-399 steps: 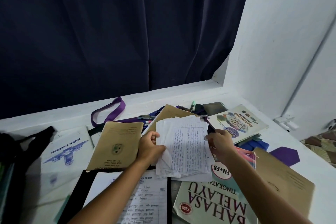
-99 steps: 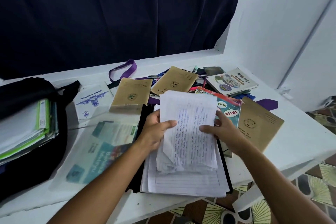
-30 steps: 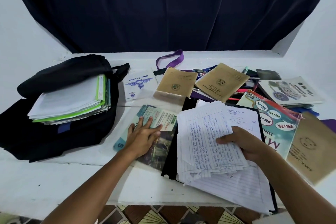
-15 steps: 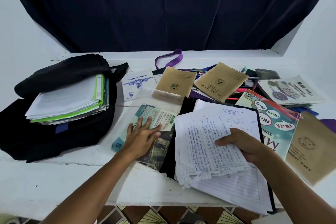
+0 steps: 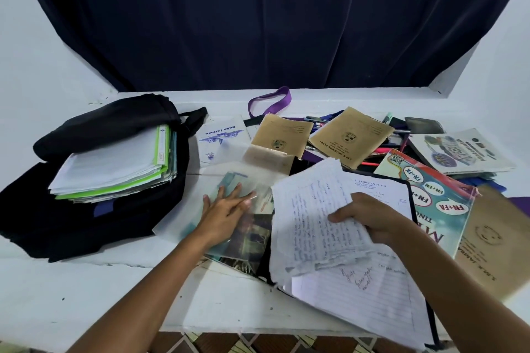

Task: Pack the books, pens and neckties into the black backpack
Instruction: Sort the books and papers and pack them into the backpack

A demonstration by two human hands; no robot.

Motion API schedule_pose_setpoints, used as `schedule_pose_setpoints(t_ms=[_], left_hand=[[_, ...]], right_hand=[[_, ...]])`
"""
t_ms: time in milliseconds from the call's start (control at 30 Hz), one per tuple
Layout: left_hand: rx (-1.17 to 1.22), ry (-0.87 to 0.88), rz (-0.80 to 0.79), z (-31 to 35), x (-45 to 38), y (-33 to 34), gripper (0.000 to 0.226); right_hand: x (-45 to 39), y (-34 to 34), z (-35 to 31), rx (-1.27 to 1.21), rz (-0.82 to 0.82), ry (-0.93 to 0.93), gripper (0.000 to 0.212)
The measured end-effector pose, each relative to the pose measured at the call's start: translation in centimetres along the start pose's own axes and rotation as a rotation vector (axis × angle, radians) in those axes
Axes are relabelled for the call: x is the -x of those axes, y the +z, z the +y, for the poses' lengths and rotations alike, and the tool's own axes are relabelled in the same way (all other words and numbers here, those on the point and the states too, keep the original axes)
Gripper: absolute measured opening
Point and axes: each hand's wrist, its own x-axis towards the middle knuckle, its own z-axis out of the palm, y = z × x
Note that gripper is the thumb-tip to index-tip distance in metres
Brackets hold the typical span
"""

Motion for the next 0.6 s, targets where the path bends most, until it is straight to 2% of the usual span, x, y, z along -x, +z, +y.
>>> schedule_pose_setpoints(t_ms=[133, 333, 400, 533, 600], left_hand=[[0.03, 0.005, 0.015, 0.3, 0.0, -0.3, 0.027], [0.061, -0.019, -0.012, 0.3, -0.1, -0.2, 0.035], [0.079, -0.026, -0.011, 0.3, 0.0, -0.1, 0.035], [0.122, -0.023, -0.005, 0.0, -0.1, 0.0, 0.033], [0.147, -0.024, 0.002, 0.0, -0.1, 0.0, 0.034]], right_hand=[[-2.7, 2.7, -1.4, 0.075, 0.117, -0.097, 0.031], [-5.5, 5.5, -0.8, 0.022, 0.189, -0.05, 0.039], [-6.0, 6.3, -0.4, -0.003, 0.186, -0.034, 0.042], [-6.3, 8.0, 0.1, -0.059, 0.125, -0.02, 0.027], [-6.4, 8.6, 0.4, -0.084, 0.073, 0.0, 0.026]])
